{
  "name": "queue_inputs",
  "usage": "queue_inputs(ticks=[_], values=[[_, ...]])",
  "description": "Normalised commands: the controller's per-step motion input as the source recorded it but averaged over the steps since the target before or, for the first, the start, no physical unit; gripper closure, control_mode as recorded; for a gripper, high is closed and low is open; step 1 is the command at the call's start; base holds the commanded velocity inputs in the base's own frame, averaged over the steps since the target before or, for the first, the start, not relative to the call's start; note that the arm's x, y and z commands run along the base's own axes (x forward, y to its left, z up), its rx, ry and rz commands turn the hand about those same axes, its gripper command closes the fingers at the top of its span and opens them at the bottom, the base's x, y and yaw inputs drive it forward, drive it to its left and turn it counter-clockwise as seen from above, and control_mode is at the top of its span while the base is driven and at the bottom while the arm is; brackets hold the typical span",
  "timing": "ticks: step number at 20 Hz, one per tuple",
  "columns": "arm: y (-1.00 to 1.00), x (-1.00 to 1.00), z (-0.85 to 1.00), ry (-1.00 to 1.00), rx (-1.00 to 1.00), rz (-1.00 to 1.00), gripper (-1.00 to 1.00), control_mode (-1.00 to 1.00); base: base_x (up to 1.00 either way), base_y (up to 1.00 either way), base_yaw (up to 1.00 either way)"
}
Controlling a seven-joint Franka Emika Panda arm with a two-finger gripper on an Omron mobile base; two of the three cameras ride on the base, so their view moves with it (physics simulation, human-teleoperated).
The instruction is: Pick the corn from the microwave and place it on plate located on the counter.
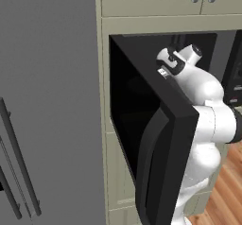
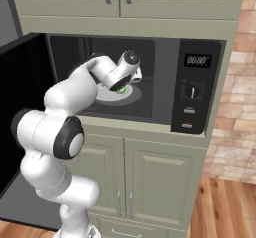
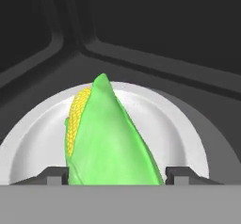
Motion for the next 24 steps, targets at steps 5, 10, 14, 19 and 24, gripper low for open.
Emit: queue_inputs(ticks=[5, 10, 14, 19, 24], values=[[0.02, -1.00, 0.11, -0.05, 0.00, -0.47, 1.00, -1.00, 0.00, 0.00, 0.00], [0.06, -0.99, 0.36, 0.02, 0.00, -0.48, 1.00, -1.00, 0.00, 0.00, 0.00], [-0.02, -0.84, 0.71, 0.09, 0.00, -0.39, 1.00, -1.00, 0.00, 0.00, 0.00], [-0.05, -0.86, 0.63, 0.13, 0.02, -0.08, 1.00, -1.00, 0.00, 0.00, 0.00], [-0.15, -1.00, 0.16, 0.11, 0.00, 0.07, 1.00, -1.00, 0.00, 0.00, 0.00]])
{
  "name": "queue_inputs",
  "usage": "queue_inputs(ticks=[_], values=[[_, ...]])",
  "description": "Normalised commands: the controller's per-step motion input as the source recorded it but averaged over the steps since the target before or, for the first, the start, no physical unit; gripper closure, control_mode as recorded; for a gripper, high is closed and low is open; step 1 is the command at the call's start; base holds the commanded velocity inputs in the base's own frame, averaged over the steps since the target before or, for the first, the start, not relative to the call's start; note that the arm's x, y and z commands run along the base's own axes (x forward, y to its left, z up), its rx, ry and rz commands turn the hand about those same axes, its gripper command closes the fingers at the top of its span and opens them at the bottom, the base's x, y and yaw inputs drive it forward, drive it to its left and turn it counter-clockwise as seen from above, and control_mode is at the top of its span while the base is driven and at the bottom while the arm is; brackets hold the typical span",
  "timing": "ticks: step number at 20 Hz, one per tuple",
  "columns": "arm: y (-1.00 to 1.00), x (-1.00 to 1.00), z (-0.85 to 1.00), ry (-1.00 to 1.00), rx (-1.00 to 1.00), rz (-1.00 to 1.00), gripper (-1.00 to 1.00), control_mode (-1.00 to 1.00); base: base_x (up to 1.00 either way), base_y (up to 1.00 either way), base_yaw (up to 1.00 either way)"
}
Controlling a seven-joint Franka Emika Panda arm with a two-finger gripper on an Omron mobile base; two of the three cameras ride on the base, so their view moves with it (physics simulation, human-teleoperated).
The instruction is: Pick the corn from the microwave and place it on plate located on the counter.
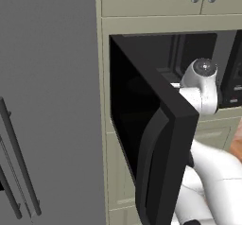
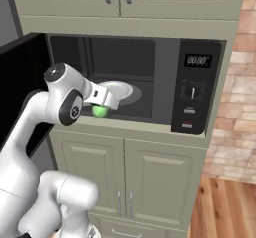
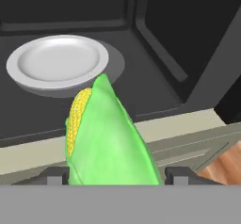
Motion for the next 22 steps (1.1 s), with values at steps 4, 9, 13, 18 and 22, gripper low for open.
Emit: queue_inputs(ticks=[4, 9, 13, 18, 22], values=[[0.00, -1.00, 0.02, 0.05, 0.00, 0.15, 1.00, -1.00, 0.00, 0.00, 0.00], [0.26, -0.67, 0.01, 0.05, 0.01, 0.13, 1.00, -1.00, 0.00, 0.00, 0.00], [0.45, -0.22, 0.10, 0.01, 0.00, 0.00, 1.00, -1.00, 0.00, 0.00, 0.00], [0.27, -0.34, 0.12, 0.02, 0.00, 0.00, 1.00, -1.00, 0.00, 0.00, 0.00], [0.09, -0.23, 0.21, 0.08, 0.00, 0.00, 1.00, -1.00, 0.00, 0.00, 0.00]])
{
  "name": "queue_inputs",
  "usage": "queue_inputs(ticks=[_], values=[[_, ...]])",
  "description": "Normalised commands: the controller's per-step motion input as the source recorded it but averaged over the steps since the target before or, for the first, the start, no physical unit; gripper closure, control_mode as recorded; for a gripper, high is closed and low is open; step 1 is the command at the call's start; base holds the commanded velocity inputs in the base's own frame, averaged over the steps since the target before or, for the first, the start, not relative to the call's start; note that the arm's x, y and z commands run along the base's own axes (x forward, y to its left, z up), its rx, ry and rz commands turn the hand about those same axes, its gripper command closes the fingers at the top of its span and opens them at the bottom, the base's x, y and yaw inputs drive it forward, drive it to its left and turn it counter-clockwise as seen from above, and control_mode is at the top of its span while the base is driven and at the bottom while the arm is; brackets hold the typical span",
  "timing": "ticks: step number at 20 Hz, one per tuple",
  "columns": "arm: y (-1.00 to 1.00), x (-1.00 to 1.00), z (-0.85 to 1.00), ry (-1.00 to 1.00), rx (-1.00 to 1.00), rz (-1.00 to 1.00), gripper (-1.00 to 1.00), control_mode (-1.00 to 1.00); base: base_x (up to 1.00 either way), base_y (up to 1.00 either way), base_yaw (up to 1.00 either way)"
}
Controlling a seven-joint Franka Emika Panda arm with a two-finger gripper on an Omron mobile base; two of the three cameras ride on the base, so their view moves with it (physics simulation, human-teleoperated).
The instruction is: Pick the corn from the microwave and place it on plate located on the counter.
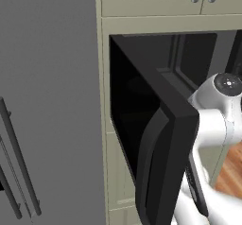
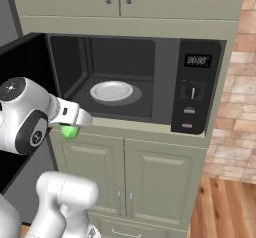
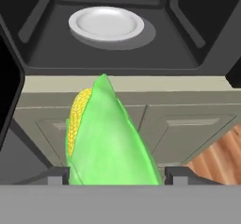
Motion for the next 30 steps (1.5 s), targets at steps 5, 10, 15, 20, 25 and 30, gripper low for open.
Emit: queue_inputs(ticks=[5, 10, 15, 20, 25, 30], values=[[0.00, -0.14, 0.10, 0.06, 0.00, 0.00, 1.00, 1.00, -0.08, -0.01, 0.00], [0.00, 0.00, 0.00, 0.00, 0.00, 0.00, 1.00, 1.00, -0.95, -0.65, 0.00], [0.00, 0.00, 0.00, 0.00, 0.00, 0.00, 1.00, 1.00, -1.00, -0.97, 0.00], [0.00, 0.00, 0.00, 0.00, 0.00, 0.00, 1.00, 1.00, -0.82, -0.54, 0.66], [0.00, 0.00, 0.00, 0.00, 0.00, 0.00, 1.00, 1.00, -0.22, 0.00, 1.00], [0.00, 0.00, 0.00, 0.00, 0.00, 0.00, 1.00, 1.00, -0.17, 0.00, 1.00]])
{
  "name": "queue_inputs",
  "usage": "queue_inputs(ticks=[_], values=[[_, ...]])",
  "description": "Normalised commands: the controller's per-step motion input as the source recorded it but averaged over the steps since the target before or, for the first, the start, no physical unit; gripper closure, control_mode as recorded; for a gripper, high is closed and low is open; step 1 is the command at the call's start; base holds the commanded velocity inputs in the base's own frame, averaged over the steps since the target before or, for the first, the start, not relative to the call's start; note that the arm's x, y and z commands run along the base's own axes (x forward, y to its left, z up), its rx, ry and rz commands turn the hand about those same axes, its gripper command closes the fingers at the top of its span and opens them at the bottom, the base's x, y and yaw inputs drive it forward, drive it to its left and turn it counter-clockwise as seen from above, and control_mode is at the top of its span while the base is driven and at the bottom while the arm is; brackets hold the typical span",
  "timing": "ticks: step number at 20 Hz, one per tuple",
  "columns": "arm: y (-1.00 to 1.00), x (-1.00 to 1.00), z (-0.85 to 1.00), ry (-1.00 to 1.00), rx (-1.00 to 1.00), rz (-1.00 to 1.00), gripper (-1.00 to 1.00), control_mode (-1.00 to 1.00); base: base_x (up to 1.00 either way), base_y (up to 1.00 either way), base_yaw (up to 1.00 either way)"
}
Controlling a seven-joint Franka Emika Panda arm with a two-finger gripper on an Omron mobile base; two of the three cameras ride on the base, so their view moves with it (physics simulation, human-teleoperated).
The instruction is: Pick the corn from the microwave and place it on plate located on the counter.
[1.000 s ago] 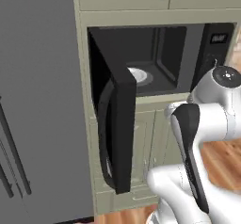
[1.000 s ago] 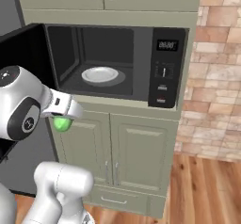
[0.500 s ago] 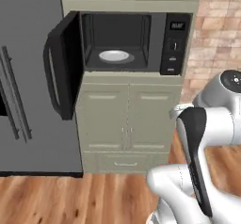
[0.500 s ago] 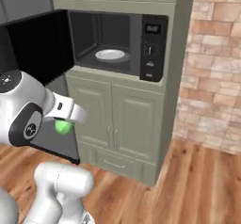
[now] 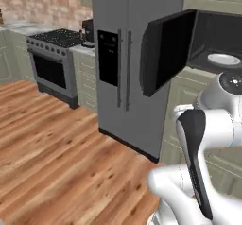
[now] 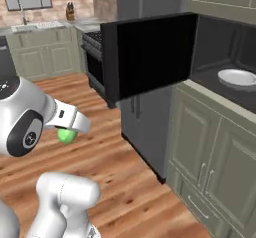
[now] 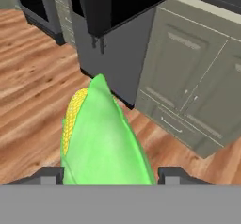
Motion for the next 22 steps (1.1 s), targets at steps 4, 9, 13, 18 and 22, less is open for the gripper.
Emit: queue_inputs(ticks=[4, 9, 13, 18, 22], values=[[0.00, 0.00, 0.00, 0.00, 0.00, 0.00, 1.00, 1.00, -0.07, 0.00, 1.00], [0.00, 0.00, 0.00, 0.00, 0.00, 0.00, 1.00, 1.00, 0.50, 0.01, 0.80], [0.00, 0.00, 0.00, 0.00, 0.00, 0.00, 1.00, 1.00, 1.00, 0.01, 0.20], [0.00, 0.00, 0.00, 0.00, 0.00, 0.00, 1.00, 1.00, 1.00, 0.00, 0.09], [0.00, 0.00, 0.00, 0.00, 0.00, 0.00, 1.00, 1.00, 1.00, -0.24, 0.01]])
